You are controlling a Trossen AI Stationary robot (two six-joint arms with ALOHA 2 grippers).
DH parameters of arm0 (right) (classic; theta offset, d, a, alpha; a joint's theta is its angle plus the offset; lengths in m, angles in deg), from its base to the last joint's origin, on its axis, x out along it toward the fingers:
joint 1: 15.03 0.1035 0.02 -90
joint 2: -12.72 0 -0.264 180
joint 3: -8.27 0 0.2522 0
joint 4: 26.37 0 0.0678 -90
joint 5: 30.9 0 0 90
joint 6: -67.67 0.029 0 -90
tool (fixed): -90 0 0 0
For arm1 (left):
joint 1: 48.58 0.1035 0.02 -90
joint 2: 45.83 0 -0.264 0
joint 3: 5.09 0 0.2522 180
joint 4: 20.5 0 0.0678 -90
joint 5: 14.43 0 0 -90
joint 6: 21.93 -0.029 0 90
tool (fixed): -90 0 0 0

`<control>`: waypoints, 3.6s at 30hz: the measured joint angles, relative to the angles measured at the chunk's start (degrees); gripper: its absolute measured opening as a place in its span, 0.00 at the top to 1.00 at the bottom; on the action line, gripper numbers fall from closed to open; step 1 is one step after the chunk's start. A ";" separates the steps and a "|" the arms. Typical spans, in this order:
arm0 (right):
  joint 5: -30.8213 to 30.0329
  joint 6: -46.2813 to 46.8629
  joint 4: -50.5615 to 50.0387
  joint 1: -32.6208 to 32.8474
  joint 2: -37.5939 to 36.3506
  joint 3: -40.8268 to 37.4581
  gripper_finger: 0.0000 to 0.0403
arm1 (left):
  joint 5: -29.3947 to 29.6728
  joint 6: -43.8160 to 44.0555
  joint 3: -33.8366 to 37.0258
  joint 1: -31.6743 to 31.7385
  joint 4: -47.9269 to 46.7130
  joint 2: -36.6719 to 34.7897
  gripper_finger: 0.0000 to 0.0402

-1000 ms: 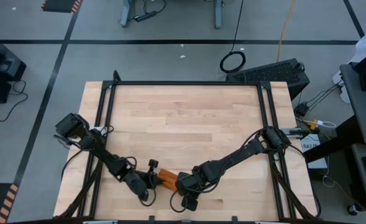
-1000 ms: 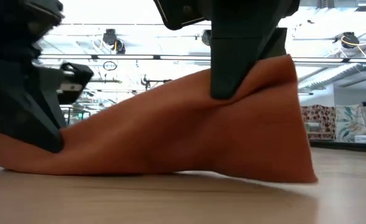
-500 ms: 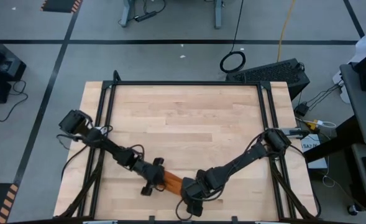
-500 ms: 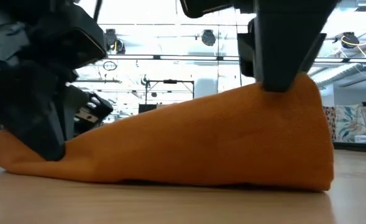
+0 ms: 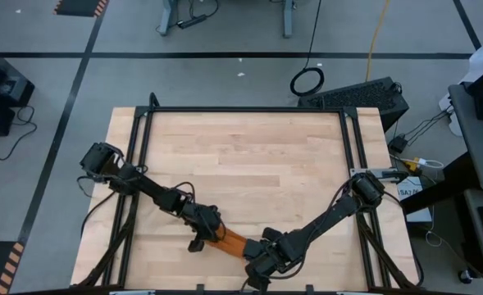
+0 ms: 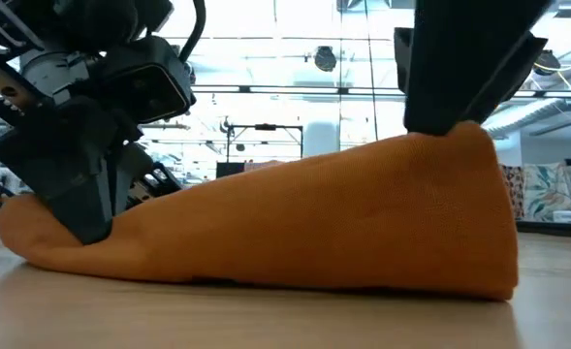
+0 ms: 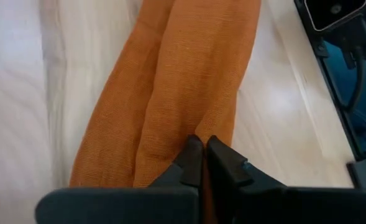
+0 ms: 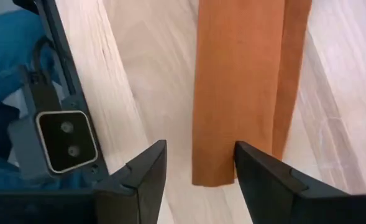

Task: Roll towel into tight, uniform cylinder
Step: Roll the brown towel

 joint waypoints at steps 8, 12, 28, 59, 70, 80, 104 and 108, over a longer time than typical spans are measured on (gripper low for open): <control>-0.67 1.44 1.06 -1.78 0.23 0.00 0.59 | -2.46 -0.02 0.02 0.33 0.00 0.00 0.97; 4.75 2.33 2.29 -3.20 1.64 0.00 0.73 | -2.51 -0.04 0.02 0.31 0.04 0.00 0.95; 20.18 -3.71 10.96 -4.77 4.81 -0.04 0.99 | -2.57 -0.45 0.13 -2.24 0.43 -4.22 0.92; 19.81 -10.18 14.76 -6.22 6.27 -0.09 1.00 | 16.36 -6.68 0.44 -20.37 -11.76 -11.66 0.63; 21.08 -12.01 15.79 -7.32 6.27 -0.09 1.00 | 43.62 -10.90 0.44 -30.35 -12.30 -9.81 0.39; 24.53 -13.57 17.14 -9.00 6.27 -0.09 1.00 | 42.49 -9.20 0.44 -27.71 -12.67 -6.03 0.50; 6.84 -15.23 8.50 -5.30 -0.73 -0.05 0.73 | -5.87 -1.02 0.02 -5.08 -14.51 -9.53 0.96; -0.04 -15.11 8.03 -2.59 -0.52 0.00 0.66 | -10.32 -0.06 0.07 -1.42 -14.45 -9.53 0.96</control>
